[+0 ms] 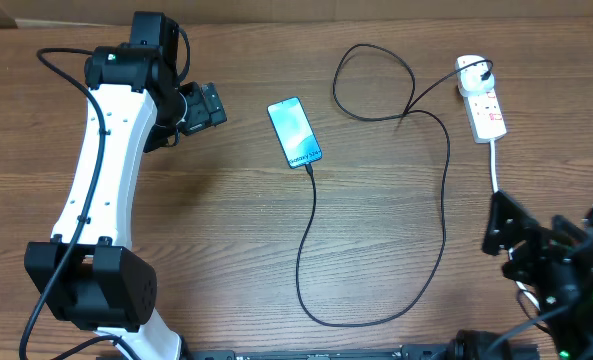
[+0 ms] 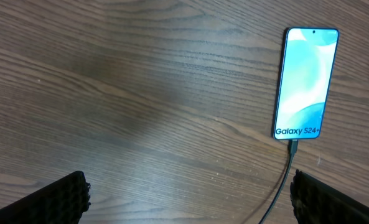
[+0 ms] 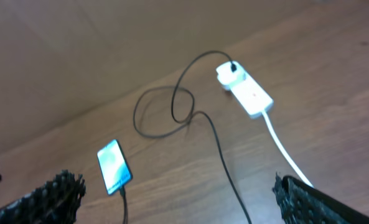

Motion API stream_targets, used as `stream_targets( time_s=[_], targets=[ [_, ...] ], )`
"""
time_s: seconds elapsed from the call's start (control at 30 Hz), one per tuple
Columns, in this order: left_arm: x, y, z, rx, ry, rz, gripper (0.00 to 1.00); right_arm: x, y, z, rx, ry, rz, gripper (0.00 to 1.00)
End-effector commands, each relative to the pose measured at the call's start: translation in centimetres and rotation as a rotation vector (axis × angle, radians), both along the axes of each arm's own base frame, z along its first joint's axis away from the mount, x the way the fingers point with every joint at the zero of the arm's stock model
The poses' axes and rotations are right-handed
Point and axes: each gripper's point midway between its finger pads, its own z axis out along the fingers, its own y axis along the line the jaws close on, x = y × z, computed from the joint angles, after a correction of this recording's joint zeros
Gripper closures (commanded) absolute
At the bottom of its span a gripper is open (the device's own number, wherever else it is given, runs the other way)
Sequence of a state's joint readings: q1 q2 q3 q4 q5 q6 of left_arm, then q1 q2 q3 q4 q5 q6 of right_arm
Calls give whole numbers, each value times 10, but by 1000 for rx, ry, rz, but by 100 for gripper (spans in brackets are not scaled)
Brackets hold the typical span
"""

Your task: Plug charger to phone and switch on socket

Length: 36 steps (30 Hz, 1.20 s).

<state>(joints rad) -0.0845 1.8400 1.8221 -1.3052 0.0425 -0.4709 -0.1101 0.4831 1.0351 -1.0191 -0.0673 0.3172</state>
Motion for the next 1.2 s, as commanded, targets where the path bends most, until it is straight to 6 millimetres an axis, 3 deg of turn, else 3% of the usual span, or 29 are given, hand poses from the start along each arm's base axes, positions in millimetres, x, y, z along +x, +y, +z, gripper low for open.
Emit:
stream_targets(
  time_s=[0.0,0.33,0.8,1.17],
  targets=[
    [1,1,4,9,-16,-6,0,0,10,-24,-9,-41,58,0],
    [1,1,4,9,-16,-6,0,28,25,-80,-82,-110,164,0],
    [1,1,4,9,-16,-6,0,23,24,-90,-117,-280,159,0],
    [1,1,4,9,-16,-5,0,43,21,-97,-188,-427,143,0]
  ],
)
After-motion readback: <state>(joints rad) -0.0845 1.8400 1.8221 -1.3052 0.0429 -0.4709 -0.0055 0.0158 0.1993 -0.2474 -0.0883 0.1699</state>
